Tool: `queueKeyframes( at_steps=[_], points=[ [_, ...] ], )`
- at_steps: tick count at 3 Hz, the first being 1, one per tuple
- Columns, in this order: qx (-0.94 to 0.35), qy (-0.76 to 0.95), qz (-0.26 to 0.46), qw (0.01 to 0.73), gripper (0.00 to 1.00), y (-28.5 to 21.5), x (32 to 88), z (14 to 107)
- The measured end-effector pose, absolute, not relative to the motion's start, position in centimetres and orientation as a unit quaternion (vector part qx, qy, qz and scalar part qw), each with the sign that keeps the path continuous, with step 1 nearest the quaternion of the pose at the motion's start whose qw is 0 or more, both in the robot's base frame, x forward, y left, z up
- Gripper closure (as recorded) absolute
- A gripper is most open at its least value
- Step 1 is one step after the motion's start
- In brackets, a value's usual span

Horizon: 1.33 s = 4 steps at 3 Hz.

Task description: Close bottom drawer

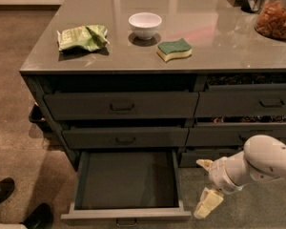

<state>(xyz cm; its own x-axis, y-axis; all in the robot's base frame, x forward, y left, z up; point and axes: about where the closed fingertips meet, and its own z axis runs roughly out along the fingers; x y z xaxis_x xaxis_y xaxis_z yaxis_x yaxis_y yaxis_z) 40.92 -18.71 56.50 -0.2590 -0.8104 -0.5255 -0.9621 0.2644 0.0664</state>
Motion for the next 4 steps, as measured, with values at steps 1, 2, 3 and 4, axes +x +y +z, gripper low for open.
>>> queueKeyframes(
  at_steps=[1,2,3,4],
  points=[
    [-0.585,0.746,0.257,0.184,0.00,-15.1,40.8,48.7],
    [-0.580,0.733,0.314,0.168,0.00,-12.9,39.5,42.1],
    [-0.568,0.728,0.356,0.147,0.18,-12.0,38.0,36.8],
    [-0.552,0.732,0.376,0.133,0.42,-11.9,37.6,32.1]
  ],
)
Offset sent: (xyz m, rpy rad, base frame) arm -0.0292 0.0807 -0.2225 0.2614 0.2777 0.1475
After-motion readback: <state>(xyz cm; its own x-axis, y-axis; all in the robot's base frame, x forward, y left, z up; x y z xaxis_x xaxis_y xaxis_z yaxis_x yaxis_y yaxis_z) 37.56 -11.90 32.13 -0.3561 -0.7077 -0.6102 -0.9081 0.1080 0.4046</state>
